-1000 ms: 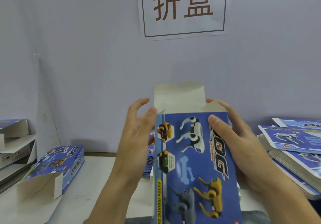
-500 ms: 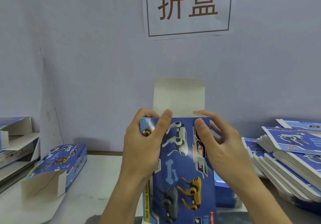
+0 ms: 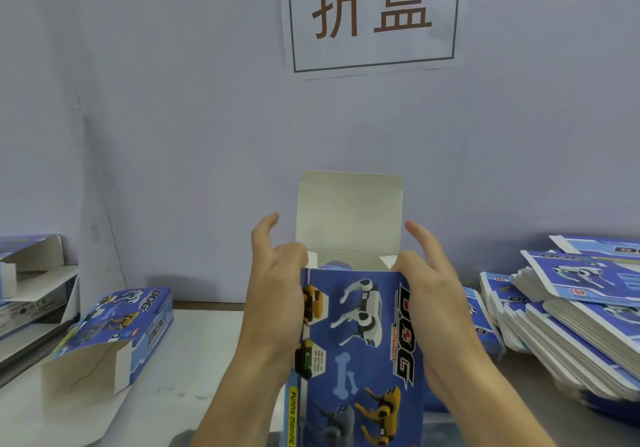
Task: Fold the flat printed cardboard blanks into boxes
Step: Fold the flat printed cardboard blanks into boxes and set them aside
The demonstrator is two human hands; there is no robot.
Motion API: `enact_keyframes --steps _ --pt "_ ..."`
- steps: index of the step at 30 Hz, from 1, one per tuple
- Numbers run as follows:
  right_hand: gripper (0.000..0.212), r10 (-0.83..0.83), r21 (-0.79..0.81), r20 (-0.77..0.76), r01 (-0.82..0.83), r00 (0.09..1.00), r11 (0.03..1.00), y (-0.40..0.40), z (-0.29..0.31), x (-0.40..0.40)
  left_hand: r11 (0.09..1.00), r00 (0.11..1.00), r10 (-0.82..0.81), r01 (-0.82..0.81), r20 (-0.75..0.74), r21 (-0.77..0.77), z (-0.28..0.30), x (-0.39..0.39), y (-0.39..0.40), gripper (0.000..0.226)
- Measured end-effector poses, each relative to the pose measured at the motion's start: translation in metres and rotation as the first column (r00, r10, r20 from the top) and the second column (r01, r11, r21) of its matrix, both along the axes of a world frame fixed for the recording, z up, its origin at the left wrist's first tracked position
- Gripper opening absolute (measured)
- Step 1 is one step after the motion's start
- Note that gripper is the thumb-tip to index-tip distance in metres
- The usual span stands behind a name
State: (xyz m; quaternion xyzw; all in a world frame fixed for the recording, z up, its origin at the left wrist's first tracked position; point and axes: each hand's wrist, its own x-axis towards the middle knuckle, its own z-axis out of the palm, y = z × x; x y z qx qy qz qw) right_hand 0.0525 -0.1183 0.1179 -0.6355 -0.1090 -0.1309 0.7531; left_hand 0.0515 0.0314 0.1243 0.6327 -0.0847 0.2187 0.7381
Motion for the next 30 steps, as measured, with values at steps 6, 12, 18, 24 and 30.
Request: enact_keyframes --steps 6,12,18,24,30 --pt "0.020 0.047 -0.016 0.039 -0.046 0.998 0.999 -0.002 0.000 0.001 1.000 0.993 -0.003 0.005 0.119 -0.009 -0.001 0.000 -0.002 0.023" --pt "0.043 0.142 0.140 0.107 -0.156 0.984 0.978 -0.002 -0.005 -0.003 0.997 0.987 -0.012 0.024 0.158 -0.072 -0.008 -0.003 -0.001 0.048" --pt "0.022 0.140 0.010 0.109 -0.142 0.984 0.990 -0.003 -0.005 0.004 0.988 0.976 -0.106 0.082 0.192 0.129 -0.011 0.003 0.000 0.023" --pt "0.019 0.150 0.055 0.136 -0.159 0.979 0.986 -0.007 -0.007 0.003 0.983 0.969 -0.173 0.160 0.179 0.086 -0.010 0.003 0.003 0.019" --pt "0.014 0.111 0.111 0.140 -0.127 0.984 0.986 -0.005 -0.006 0.003 0.978 0.971 -0.201 0.191 0.132 0.079 -0.006 0.002 0.005 0.011"
